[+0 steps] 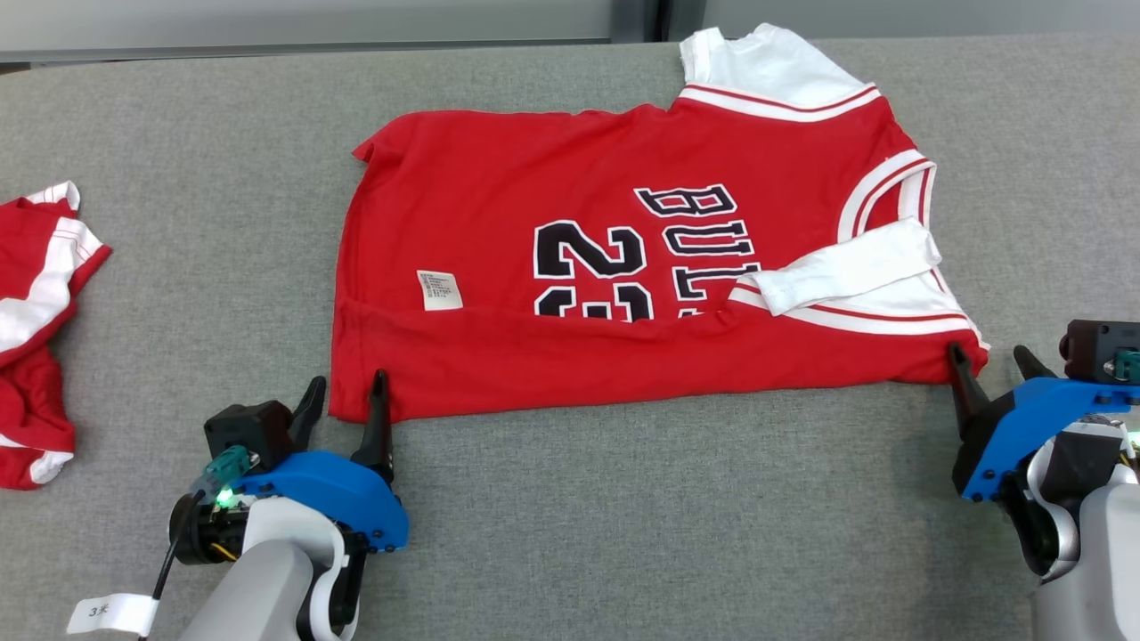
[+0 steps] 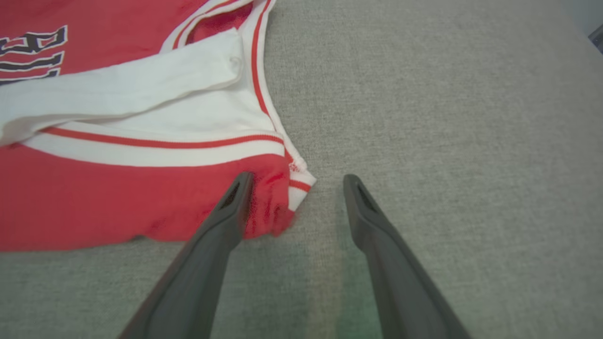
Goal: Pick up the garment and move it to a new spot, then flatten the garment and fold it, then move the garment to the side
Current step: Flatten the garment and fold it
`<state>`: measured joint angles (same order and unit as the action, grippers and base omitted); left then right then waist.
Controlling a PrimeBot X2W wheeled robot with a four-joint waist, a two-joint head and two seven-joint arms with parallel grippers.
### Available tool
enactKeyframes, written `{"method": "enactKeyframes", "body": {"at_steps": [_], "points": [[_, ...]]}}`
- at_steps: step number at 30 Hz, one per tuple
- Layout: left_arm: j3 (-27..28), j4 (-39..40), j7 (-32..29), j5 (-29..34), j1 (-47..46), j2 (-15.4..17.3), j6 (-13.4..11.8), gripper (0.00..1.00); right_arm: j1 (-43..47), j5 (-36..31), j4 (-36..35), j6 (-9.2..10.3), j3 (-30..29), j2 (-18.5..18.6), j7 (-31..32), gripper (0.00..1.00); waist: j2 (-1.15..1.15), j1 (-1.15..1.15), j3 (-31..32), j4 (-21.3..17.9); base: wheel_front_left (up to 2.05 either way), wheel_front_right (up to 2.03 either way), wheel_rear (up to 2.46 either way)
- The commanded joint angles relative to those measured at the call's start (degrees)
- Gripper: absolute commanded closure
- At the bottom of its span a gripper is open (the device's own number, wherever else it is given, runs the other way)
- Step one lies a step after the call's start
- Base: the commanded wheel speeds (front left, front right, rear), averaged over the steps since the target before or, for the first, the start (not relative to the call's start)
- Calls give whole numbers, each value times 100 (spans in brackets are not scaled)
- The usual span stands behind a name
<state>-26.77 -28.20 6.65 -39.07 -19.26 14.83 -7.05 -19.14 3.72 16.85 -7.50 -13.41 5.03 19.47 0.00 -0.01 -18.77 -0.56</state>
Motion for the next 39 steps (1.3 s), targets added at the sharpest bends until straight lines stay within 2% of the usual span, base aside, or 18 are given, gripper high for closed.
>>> {"method": "enactKeyframes", "body": {"at_steps": [1,2,3,4,5,6,7,8,13,17,20,24,28,35,36,37,38,39], "points": [[-73,-145,-62,-31,-24,-50,40,0,-137,-128,194,-1,-135,-70,-51,0,0,1,-21,19,0,0,0],[-91,-171,-67,-31,-21,-69,52,0,-190,-146,292,0,-170,-110,-71,0,0,1,-24,30,0,0,0],[-109,-197,-71,-40,-16,-83,65,12,-224,-151,383,-1,-181,-128,-89,0,0,1,-25,40,0,0,0],[-136,-230,-125,-71,-8,-108,96,50,-233,-181,489,-1,-171,-147,-58,0,0,1,-23,49,0,0,0],[-173,-271,-196,-93,2,-123,122,56,-235,-204,602,-1,-141,-165,-13,0,0,1,-16,56,0,0,0],[-202,-303,-250,-105,15,-147,166,100,-229,-206,690,-1,-109,-181,9,32,0,1,-5,63,0,0,0],[-216,-332,-294,-140,26,-163,193,100,-229,-185,750,-2,-67,-196,13,71,0,1,11,69,0,0,0],[-218,-356,-320,-154,35,-160,214,100,-228,-174,789,-5,-39,-208,-9,100,0,1,31,74,0,0,0],[-152,-313,-290,-309,179,-146,292,100,-63,-53,674,1,-216,-191,-188,100,0,1,289,76,0,0,0],[-47,-20,-339,-510,382,-77,387,100,267,83,272,1,-331,-199,-220,100,0,1,544,71,0,0,0],[-33,330,-454,-590,636,67,339,100,678,243,-155,1,-298,-206,-104,100,0,1,717,53,0,0,0],[-49,896,-714,-651,1102,339,189,100,1368,538,-787,1,-278,-202,164,100,0,1,888,10,0,0,0],[-83,1535,-1050,-690,1680,627,-81,100,2040,848,-1318,1,-207,-202,408,100,0,1,971,-57,0,0,0],[-66,2247,-1379,-842,2390,882,-377,100,2600,1212,-1568,0,-48,-203,504,100,0,1,990,-124,0,0,0],[-53,2358,-1416,-847,2515,945,-459,100,2669,1216,-1580,0,-17,-204,503,21,0,1,981,-129,0,0,0],[-53,2358,-1416,-847,2515,945,-459,100,2669,1216,-1580,0,-17,-204,503,21,0,1,981,-129,0,0,0],[-44,2374,-1429,-844,2558,984,-471,57,2651,1201,-1597,0,-13,-204,476,0,0,1,977,-132,0,0,0],[-37,2399,-1443,-846,2574,1001,-481,23,2609,1156,-1626,0,-24,-204,440,0,0,1,975,-131,0,0,0]]}}
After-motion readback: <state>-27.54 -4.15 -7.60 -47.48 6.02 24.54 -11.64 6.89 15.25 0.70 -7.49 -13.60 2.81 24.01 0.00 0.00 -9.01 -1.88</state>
